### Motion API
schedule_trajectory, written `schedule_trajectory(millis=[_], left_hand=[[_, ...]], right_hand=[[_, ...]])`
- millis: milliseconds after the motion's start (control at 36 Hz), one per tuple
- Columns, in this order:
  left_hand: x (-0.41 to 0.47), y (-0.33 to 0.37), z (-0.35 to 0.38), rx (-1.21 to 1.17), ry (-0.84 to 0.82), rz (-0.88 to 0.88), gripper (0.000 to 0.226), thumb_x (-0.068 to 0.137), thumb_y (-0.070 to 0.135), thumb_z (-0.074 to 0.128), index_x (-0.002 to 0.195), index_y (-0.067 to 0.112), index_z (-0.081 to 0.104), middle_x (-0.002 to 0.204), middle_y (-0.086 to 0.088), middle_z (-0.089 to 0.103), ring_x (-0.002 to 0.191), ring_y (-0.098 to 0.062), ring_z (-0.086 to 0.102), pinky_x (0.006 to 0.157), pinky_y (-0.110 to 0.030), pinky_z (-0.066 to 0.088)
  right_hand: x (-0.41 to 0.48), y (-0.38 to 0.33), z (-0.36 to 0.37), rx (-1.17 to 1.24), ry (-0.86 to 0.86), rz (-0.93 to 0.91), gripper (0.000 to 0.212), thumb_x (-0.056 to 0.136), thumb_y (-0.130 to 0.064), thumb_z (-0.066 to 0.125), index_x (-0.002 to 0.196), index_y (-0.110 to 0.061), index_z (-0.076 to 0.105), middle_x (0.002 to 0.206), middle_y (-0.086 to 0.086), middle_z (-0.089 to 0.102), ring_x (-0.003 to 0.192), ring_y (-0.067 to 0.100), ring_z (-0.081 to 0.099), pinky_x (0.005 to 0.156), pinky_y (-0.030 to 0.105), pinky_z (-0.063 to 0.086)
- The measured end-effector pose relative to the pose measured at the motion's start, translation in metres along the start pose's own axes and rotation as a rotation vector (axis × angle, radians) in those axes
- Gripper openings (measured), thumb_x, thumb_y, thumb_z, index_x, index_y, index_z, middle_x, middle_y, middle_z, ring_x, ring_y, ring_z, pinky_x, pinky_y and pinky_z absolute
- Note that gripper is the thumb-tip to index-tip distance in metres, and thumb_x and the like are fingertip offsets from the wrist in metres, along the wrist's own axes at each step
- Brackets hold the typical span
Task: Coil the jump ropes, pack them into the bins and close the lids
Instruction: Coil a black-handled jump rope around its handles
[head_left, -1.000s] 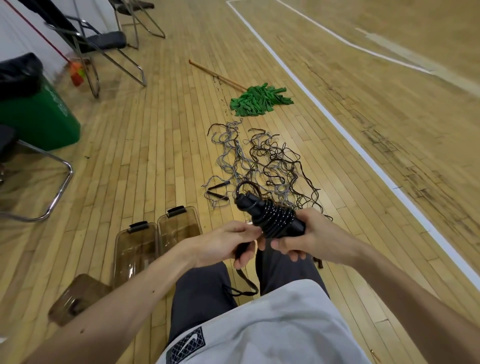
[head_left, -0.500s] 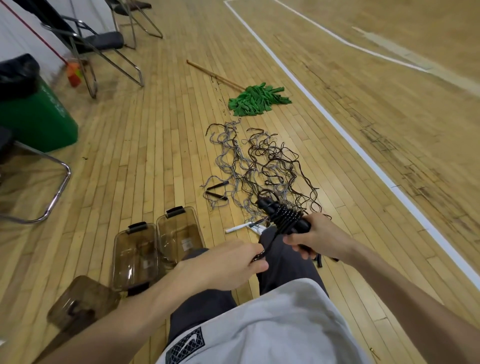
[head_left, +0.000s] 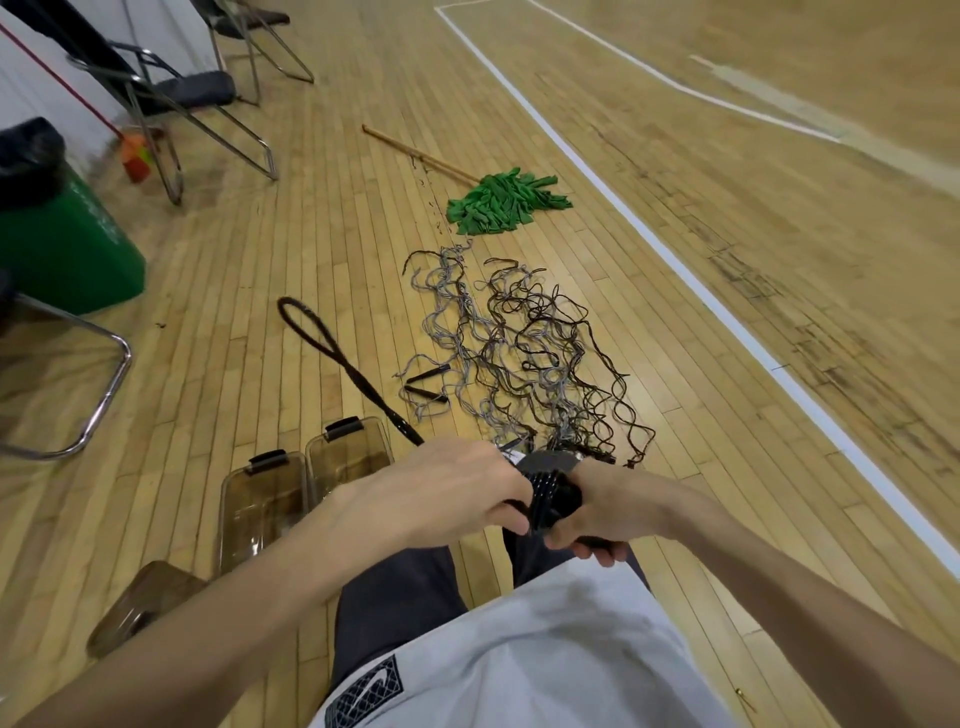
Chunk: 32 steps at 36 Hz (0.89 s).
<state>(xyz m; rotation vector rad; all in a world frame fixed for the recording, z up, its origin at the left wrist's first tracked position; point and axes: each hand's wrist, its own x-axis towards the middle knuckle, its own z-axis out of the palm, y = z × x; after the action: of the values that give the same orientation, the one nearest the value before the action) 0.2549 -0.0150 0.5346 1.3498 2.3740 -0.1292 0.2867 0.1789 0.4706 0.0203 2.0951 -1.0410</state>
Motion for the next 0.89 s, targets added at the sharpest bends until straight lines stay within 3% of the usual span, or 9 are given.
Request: schedule_trajectory(millis=[56, 111, 167, 250, 361, 528, 639, 778, 889], left_hand=[[0.001, -0.004, -0.004, -0.023, 0.006, 0.002, 0.027, 0.102, 0.045, 0.049, 0.11, 0.027, 0.067, 0.097, 0.005, 0.067, 0.093, -0.016, 0.058, 0.074, -0.036, 0.049], [0.001, -0.01, -0.007, -0.079, 0.03, 0.017, 0.028, 0.1, 0.047, 0.052, 0.107, 0.027, 0.07, 0.096, 0.007, 0.068, 0.089, -0.012, 0.056, 0.074, -0.035, 0.048], [0.002, -0.016, -0.01, -0.146, 0.051, 0.028, 0.029, 0.096, 0.049, 0.057, 0.103, 0.025, 0.073, 0.095, 0.008, 0.068, 0.084, -0.006, 0.052, 0.077, -0.037, 0.049], [0.004, -0.023, -0.009, -0.274, 0.063, 0.01, 0.031, 0.09, 0.051, 0.065, 0.1, 0.023, 0.075, 0.094, 0.01, 0.069, 0.084, -0.005, 0.054, 0.079, -0.04, 0.049], [0.006, -0.032, -0.004, -0.472, 0.062, -0.042, 0.026, 0.083, 0.048, 0.075, 0.092, 0.024, 0.077, 0.083, 0.012, 0.068, 0.081, -0.007, 0.059, 0.076, -0.04, 0.05], [0.009, -0.033, 0.003, -0.66, 0.044, -0.08, 0.024, 0.073, 0.044, 0.085, 0.083, 0.025, 0.073, 0.079, 0.009, 0.067, 0.074, -0.007, 0.059, 0.066, -0.029, 0.047], [0.01, -0.033, 0.006, -0.775, 0.013, -0.077, 0.03, 0.068, 0.038, 0.09, 0.078, 0.026, 0.065, 0.068, 0.009, 0.062, 0.062, -0.008, 0.052, 0.06, -0.029, 0.041], [0.007, -0.036, 0.015, -0.984, -0.037, -0.015, 0.03, 0.075, 0.02, 0.087, 0.077, 0.021, 0.057, 0.067, 0.008, 0.055, 0.061, -0.011, 0.045, 0.056, -0.022, 0.037], [0.003, -0.039, 0.021, -1.191, -0.115, 0.019, 0.025, 0.084, 0.014, 0.079, 0.08, 0.013, 0.054, 0.081, -0.012, 0.048, 0.064, -0.021, 0.04, 0.056, -0.023, 0.036]], right_hand=[[-0.002, -0.006, 0.002, -0.013, -0.033, -0.004, 0.019, 0.089, -0.014, 0.07, 0.102, 0.001, 0.066, 0.067, 0.006, 0.064, 0.048, 0.02, 0.055, 0.045, 0.024, 0.047], [-0.005, -0.011, 0.004, -0.041, -0.063, -0.014, 0.009, 0.09, -0.012, 0.069, 0.084, -0.007, 0.065, 0.065, 0.006, 0.063, 0.046, 0.018, 0.054, 0.045, 0.023, 0.047], [-0.007, -0.017, 0.01, -0.076, -0.072, -0.046, 0.018, 0.091, -0.013, 0.068, 0.074, -0.012, 0.063, 0.063, 0.003, 0.062, 0.045, 0.016, 0.054, 0.046, 0.022, 0.047], [-0.009, -0.02, 0.016, -0.101, -0.078, -0.09, 0.013, 0.091, -0.015, 0.068, 0.079, -0.011, 0.066, 0.064, 0.002, 0.062, 0.047, 0.016, 0.054, 0.048, 0.022, 0.048], [-0.014, -0.023, 0.017, -0.147, -0.076, -0.139, 0.021, 0.091, -0.017, 0.068, 0.072, -0.023, 0.062, 0.066, 0.002, 0.062, 0.052, 0.019, 0.056, 0.049, 0.021, 0.047], [-0.02, -0.02, 0.019, -0.294, -0.074, -0.149, 0.021, 0.088, -0.025, 0.071, 0.083, -0.004, 0.068, 0.067, 0.005, 0.069, 0.054, 0.018, 0.061, 0.05, 0.021, 0.047], [-0.025, -0.022, 0.021, -0.349, -0.085, -0.197, 0.022, 0.087, -0.022, 0.071, 0.07, -0.018, 0.058, 0.057, -0.007, 0.062, 0.051, 0.014, 0.061, 0.051, 0.024, 0.049], [-0.033, -0.027, 0.02, -0.381, -0.082, -0.267, 0.016, 0.086, -0.02, 0.071, 0.078, -0.015, 0.057, 0.056, -0.01, 0.06, 0.052, 0.009, 0.063, 0.051, 0.02, 0.046], [-0.036, -0.03, 0.019, -0.375, -0.096, -0.323, 0.016, 0.086, -0.023, 0.072, 0.084, -0.014, 0.059, 0.069, 0.003, 0.069, 0.057, 0.011, 0.065, 0.052, 0.022, 0.046]])
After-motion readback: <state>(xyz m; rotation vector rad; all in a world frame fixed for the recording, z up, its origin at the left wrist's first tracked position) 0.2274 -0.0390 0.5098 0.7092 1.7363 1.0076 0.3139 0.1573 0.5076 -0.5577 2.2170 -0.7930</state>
